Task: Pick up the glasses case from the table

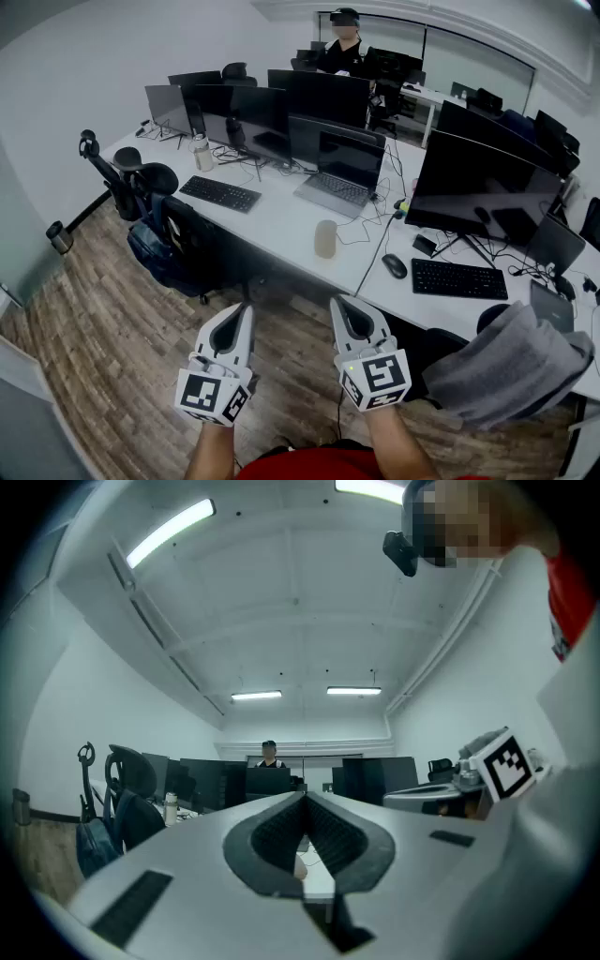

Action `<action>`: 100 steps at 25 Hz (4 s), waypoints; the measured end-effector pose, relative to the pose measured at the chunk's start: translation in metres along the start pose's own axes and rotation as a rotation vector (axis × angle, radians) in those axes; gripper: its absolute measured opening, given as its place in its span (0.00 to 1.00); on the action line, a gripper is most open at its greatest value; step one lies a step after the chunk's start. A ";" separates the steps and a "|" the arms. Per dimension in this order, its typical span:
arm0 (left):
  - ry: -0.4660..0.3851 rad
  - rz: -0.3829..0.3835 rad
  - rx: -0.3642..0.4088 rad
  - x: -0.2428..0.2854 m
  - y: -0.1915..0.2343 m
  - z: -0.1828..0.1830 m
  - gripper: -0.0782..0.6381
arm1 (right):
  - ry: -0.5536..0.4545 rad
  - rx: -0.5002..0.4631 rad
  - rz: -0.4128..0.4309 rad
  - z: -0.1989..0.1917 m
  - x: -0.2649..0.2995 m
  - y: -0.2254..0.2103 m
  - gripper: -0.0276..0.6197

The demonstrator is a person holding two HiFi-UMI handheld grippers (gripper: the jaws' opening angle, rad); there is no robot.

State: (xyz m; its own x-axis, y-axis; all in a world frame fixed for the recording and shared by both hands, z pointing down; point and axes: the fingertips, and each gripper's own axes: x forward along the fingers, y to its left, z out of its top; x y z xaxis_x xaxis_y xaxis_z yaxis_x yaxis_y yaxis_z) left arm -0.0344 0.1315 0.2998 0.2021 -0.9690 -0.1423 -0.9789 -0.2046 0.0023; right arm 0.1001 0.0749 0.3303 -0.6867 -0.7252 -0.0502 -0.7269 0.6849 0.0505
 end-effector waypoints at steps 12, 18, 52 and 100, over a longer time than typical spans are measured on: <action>-0.003 -0.002 -0.011 -0.006 0.000 -0.001 0.12 | -0.005 0.026 -0.001 0.000 -0.003 0.003 0.05; -0.001 0.014 -0.018 -0.017 0.019 -0.006 0.12 | 0.006 0.030 -0.018 -0.007 0.008 0.013 0.05; 0.005 0.055 -0.040 0.152 0.177 -0.070 0.12 | 0.115 -0.002 -0.116 -0.094 0.221 -0.076 0.05; 0.139 -0.553 -0.127 0.455 0.220 -0.192 0.12 | 0.844 0.184 -0.558 -0.354 0.358 -0.234 0.68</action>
State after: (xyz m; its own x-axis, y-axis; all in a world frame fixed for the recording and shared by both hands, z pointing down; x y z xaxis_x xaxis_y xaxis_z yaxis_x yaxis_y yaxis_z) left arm -0.1515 -0.3814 0.4258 0.6927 -0.7208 -0.0251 -0.7170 -0.6920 0.0840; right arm 0.0253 -0.3698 0.6538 -0.0770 -0.7084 0.7016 -0.9799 0.1838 0.0780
